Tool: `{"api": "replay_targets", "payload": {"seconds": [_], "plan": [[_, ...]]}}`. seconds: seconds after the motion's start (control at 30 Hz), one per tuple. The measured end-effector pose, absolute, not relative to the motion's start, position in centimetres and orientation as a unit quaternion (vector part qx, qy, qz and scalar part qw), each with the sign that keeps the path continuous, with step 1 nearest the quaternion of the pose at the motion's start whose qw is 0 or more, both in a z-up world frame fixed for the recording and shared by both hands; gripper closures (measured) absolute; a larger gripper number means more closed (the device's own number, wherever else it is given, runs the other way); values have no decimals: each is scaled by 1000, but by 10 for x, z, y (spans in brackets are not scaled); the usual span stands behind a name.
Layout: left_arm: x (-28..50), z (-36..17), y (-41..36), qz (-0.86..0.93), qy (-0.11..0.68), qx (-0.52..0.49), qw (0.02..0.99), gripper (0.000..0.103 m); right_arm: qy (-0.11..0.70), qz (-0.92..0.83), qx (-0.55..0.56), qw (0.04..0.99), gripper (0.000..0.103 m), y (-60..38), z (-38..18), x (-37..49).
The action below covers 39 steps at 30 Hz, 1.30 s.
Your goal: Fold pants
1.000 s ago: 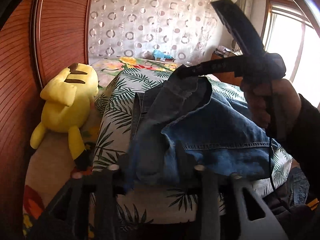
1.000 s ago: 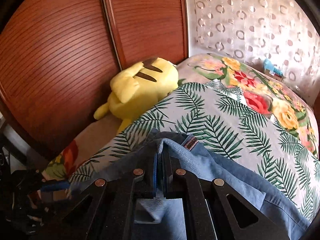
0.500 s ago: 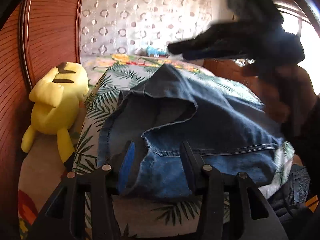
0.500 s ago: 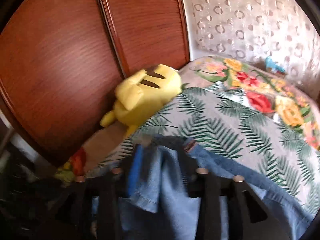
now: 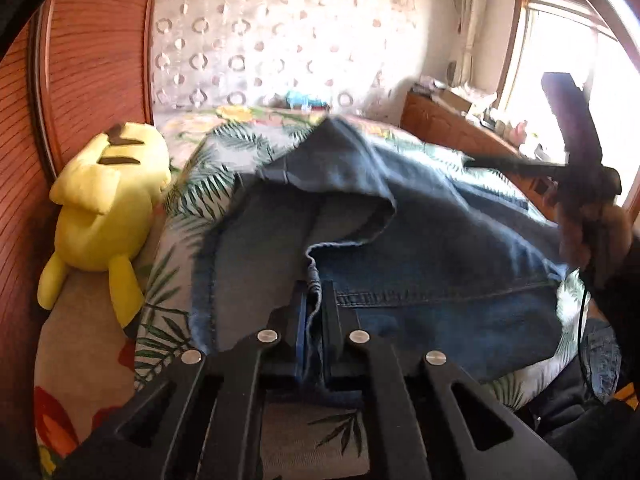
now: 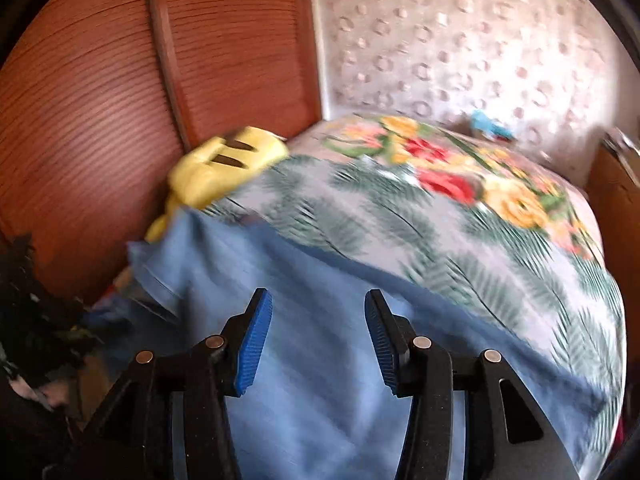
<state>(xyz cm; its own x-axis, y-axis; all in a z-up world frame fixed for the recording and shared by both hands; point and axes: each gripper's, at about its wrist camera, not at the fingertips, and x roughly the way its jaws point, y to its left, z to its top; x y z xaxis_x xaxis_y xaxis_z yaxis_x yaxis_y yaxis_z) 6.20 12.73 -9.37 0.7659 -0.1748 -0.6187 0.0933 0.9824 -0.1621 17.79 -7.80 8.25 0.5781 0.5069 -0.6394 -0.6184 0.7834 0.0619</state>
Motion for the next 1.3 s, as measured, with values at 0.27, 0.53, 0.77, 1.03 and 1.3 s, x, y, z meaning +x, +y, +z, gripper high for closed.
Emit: {"api": "replay_targets", "payload": {"seconds": [0.27, 0.53, 0.77, 1.03, 1.3], "plan": [[35, -67, 153, -50, 324, -81, 941, 96, 356, 295, -70, 884, 53, -121, 46, 161], [44, -65, 150, -38, 328, -69, 941, 71, 357, 312, -67, 878, 53, -111, 47, 159], [70, -60, 129, -59, 320, -48, 944, 61, 371, 318, -66, 870, 53, -86, 47, 202], [118, -72, 129, -44, 343, -39, 938, 61, 402, 305, -68, 861, 53, -60, 34, 238], [152, -78, 158, 46, 355, 9, 934, 61, 392, 292, -71, 869, 53, -58, 28, 238]]}}
